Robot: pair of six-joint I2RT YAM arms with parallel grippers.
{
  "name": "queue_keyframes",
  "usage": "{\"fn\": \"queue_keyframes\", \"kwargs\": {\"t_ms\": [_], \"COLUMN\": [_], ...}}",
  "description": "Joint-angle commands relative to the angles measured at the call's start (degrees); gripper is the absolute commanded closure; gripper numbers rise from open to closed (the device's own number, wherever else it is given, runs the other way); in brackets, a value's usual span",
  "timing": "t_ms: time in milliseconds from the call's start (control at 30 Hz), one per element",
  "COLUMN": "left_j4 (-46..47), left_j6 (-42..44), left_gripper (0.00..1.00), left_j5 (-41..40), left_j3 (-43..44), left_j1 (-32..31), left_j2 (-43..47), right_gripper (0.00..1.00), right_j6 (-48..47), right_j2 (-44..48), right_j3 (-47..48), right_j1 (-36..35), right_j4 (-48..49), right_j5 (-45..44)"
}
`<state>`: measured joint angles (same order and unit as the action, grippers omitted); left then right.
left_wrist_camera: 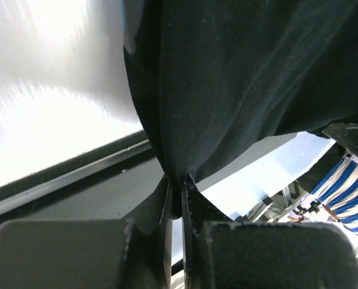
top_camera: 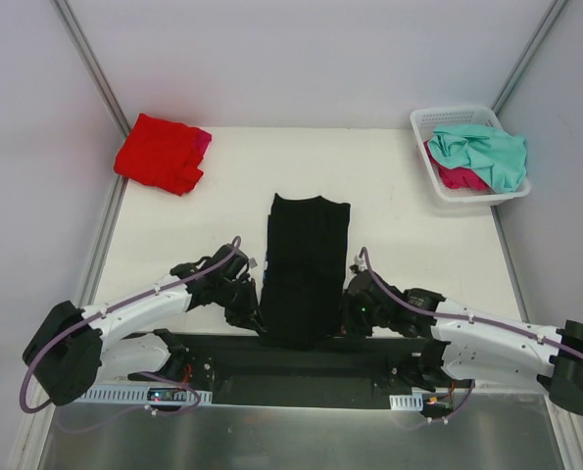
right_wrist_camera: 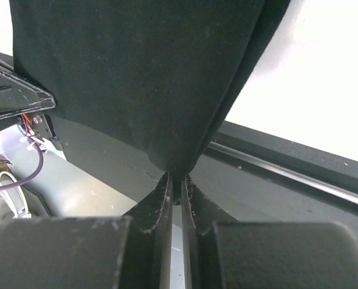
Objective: Fold and stack the t-shirts
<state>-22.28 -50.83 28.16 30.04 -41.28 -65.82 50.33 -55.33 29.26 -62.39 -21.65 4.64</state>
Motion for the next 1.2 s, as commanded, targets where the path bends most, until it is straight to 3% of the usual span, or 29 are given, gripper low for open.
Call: {"fn": "queue_keyframes", "kwargs": {"t_ms": [0, 367, 667, 767, 933, 1167], "left_j4": [-5.13, -16.55, -24.56, -24.74, -24.21, -23.51], "left_j6": [-4.63, -7.71, -1.74, 0.46, 2.66, 6.00], "left_gripper": [1.00, 1.00, 1.00, 1.00, 1.00, 1.00], "left_j5": [-1.70, -7.94, -15.59, -17.43, -19.02, -18.23], "left_j3": [0.72, 7.64, 24.17, 28.13, 33.66, 38.51], "left_j1": [-1.79, -4.78, -4.86, -4.78, -4.08, 1.01], "left_j2": [5.26, 15.36, 8.97, 4.49, -2.37, -6.77], "right_gripper": [0.92, 0.92, 0.89, 0.89, 0.89, 0.89], "right_j6": [1.88, 3.99, -4.51, -8.21, -14.02, -20.96], "right_j2": [5.57, 17.09, 13.60, 11.39, 8.66, 5.68], "right_j3": [3.00, 9.67, 25.21, 27.16, 25.68, 24.97], "right_j1": [-1.33, -4.67, -4.23, -1.69, 8.50, 18.43], "right_j4": [-7.17, -23.78, -33.81, -34.16, -29.95, -26.87], "right_j5": [-3.23, -13.33, -22.39, -22.14, -15.73, -8.87]}}
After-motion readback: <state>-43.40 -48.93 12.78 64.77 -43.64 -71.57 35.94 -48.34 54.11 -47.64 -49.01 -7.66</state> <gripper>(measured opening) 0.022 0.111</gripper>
